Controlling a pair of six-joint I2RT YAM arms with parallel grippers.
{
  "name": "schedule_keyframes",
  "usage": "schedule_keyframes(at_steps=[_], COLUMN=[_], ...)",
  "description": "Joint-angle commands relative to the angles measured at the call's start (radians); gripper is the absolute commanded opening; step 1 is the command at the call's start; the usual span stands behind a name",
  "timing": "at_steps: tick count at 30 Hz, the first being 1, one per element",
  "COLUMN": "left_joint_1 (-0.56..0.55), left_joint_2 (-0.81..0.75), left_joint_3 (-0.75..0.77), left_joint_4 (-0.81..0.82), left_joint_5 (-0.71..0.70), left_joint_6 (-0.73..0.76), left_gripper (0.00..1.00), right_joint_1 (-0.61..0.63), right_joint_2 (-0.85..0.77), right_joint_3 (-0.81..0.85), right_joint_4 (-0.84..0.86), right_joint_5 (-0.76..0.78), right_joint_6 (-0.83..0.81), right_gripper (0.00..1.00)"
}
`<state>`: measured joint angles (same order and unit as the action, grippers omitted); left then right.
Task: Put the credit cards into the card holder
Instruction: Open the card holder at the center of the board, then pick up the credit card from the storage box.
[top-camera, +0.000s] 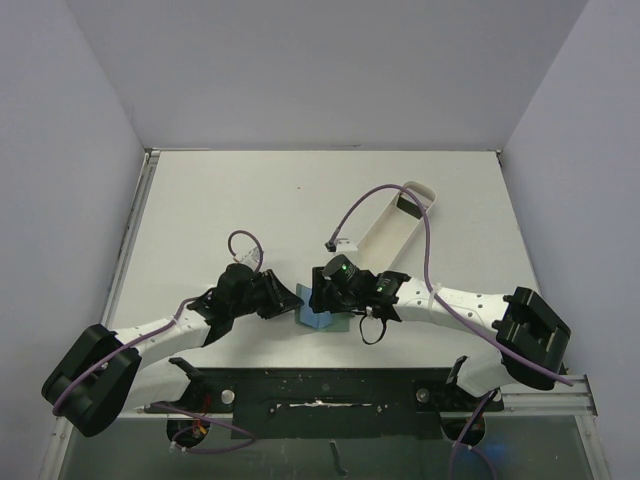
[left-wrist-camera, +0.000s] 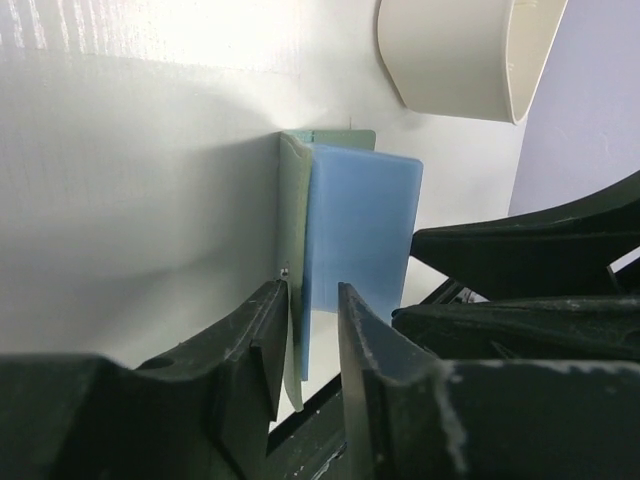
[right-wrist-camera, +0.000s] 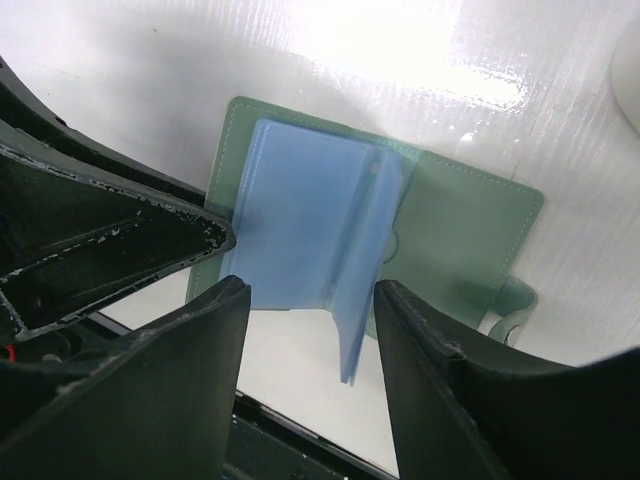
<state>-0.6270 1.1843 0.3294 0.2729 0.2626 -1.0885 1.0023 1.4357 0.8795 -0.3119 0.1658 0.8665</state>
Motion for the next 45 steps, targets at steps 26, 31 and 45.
schedule_keyframes(at_steps=[26, 31, 45], left_joint_1=[-0.003, -0.003, -0.001], left_joint_2=[0.066, 0.057, 0.041], left_joint_3=[0.010, 0.007, 0.060], left_joint_4=[0.065, 0.072, -0.051], left_joint_5=[0.010, 0.014, -0.011], left_joint_6=[0.058, 0.056, 0.132], left_gripper=[0.00, 0.00, 0.30], right_joint_1=[0.007, 0.011, -0.005], right_joint_2=[-0.067, -0.116, -0.051], right_joint_3=[-0.028, -0.026, -0.111], right_joint_4=[-0.066, -0.082, 0.102], right_joint_5=[0.137, 0.144, 0.070], right_joint_6=[0.003, 0.014, -0.022], right_gripper=[0.27, 0.41, 0.40])
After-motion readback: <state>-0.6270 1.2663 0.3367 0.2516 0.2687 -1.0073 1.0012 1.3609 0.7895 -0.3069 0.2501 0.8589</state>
